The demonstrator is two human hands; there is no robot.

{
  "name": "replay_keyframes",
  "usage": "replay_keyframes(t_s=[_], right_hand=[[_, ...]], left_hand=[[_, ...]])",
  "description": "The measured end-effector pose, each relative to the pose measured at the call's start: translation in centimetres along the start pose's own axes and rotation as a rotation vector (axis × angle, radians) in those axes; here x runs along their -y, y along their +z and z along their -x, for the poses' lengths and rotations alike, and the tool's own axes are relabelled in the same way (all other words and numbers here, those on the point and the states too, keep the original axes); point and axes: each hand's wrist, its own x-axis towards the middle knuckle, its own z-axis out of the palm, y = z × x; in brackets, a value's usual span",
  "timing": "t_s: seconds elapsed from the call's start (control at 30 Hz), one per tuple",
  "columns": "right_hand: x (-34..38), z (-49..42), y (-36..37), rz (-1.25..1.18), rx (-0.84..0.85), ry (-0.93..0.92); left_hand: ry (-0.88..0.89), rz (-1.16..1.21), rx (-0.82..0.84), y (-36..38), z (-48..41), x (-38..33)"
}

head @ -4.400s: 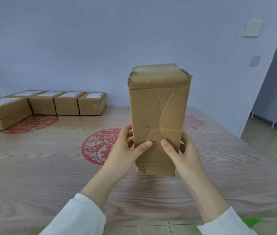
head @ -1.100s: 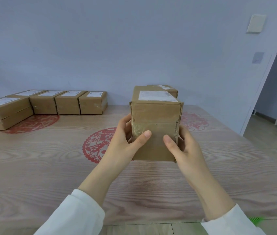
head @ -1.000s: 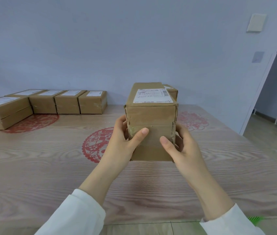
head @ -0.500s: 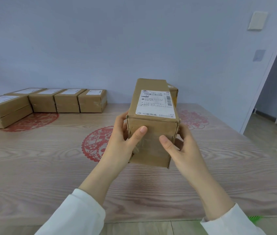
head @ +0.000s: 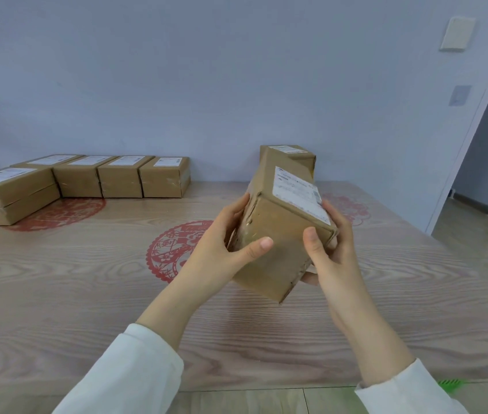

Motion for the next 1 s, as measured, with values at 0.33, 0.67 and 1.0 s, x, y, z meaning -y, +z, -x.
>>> replay_keyframes(t_s=[0.33,0.67,1.0], right_hand=[[-0.9,-0.4,-0.3,-0.323,-0.121,0.225],[-0.6,-0.3,-2.0,0.252,-0.121,0.078],[0.0,-0.3,-2.2,0.335,0.022,0.051]], left_hand=[[-0.219,0.066,-0.014,1.8,1.0,1.7],[-0.206,0.048,-0.145,2.0,0.2,1.3],[-0.141,-0.008,-0.140,1.4,0.5,0.2]])
